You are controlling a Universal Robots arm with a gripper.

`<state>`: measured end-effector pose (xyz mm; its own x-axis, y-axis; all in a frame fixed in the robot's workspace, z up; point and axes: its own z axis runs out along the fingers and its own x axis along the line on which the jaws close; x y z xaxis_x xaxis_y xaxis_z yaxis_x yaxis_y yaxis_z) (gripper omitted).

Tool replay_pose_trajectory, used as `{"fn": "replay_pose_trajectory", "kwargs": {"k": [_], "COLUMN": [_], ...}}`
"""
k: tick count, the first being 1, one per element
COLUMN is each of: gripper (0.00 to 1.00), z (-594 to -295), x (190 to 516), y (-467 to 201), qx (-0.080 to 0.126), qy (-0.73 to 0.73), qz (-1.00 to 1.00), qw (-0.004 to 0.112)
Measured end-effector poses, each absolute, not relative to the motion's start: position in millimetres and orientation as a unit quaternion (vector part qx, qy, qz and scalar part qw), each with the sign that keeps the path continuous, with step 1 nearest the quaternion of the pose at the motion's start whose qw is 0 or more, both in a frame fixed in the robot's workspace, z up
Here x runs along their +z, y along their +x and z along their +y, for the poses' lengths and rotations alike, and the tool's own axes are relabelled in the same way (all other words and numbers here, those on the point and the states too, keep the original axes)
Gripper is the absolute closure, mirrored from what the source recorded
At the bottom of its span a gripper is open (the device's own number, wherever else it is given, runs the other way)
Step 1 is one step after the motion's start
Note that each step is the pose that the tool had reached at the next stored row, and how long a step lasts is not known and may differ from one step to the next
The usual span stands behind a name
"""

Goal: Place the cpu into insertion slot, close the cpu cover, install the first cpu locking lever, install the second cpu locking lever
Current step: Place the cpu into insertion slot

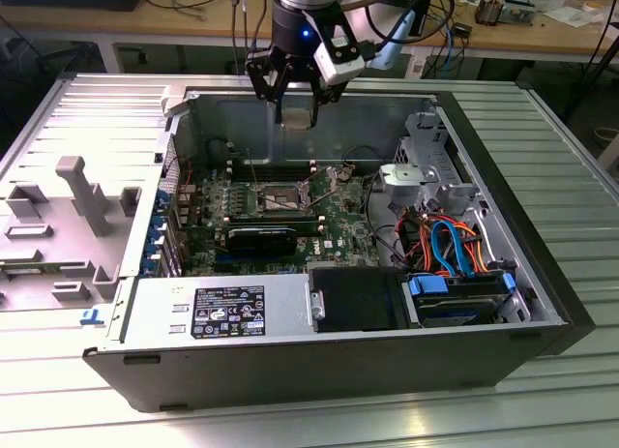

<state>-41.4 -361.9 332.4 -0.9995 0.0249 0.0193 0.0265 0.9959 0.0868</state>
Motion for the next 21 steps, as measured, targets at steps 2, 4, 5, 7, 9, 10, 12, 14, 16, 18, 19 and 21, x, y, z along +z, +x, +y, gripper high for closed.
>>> {"fn": "replay_pose_trajectory", "kwargs": {"k": [2,4,5,7,9,10,12,14,16,18,19,21], "gripper": [0.45,0.45,0.45,0.45,0.45,0.45,0.45,0.45,0.45,0.45,0.45,0.45], "z": [-362.3,-362.6,-362.8,-363.5,-365.0,-366.1,-368.0,-369.2,-370.1,-371.0,-371.3,-372.7], "x": [332.2,331.9,331.8,331.7,330.9,330.5,329.5,328.8,328.2,327.5,327.3,326.4], "y": [-41.3,-41.3,-41.3,-41.4,-41.4,-41.4,-41.4,-41.4,-41.4,-41.4,-41.4,-41.4], "qx": [-0.040,-0.036,-0.035,-0.032,-0.031,-0.031,-0.030,-0.030,-0.030,-0.030,-0.030,-0.030], "qy": [-0.013,-0.013,-0.013,-0.013,-0.013,-0.013,-0.013,-0.013,-0.013,-0.013,-0.013,-0.013], "qz": [-0.999,-0.999,-0.999,-0.999,-0.999,-0.999,-0.999,-0.999,-0.999,-0.999,-0.999,-0.999], "qw": [0.009,0.009,0.009,0.009,0.009,0.009,0.009,0.009,0.009,0.009,0.009,0.009]}}
